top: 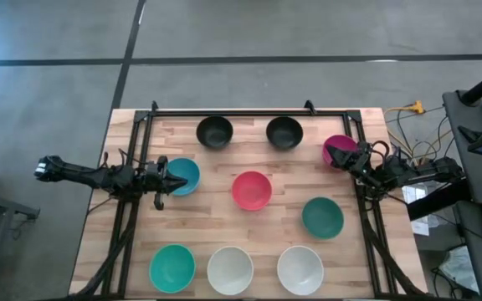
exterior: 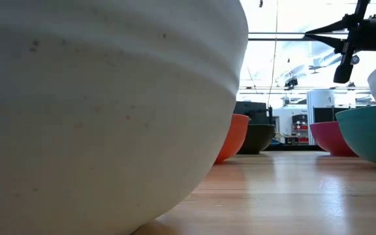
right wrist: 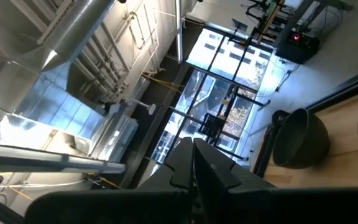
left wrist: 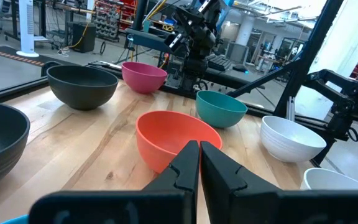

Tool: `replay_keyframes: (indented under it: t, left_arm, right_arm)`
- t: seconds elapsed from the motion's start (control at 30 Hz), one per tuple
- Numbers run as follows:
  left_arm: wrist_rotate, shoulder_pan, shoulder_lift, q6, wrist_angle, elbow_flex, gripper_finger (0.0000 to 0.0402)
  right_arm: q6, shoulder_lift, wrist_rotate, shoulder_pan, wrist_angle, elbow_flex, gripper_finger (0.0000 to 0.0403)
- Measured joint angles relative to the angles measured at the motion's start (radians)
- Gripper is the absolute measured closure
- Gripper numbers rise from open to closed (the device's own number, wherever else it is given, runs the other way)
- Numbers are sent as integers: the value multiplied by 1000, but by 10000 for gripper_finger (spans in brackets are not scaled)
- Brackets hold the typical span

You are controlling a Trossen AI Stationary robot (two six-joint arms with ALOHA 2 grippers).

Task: Nest bowls inside each other
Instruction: Stack the pink bowl on the orange bowl

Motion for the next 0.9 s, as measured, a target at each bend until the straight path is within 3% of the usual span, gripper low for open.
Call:
replay_keyframes:
  t: [0.47,0.7,0.9]
  left_arm:
    - [0,0,0,0,0,0,402]
    - [0,0,0,0,0,0,402]
    - [0,0,0,0,0,0,402]
  right_arm:
    - [-19,0,4,0,0,0,394]
    - [-146,0,37,0,-5,0,394]
    - [-30,24,-11,0,3,0,394]
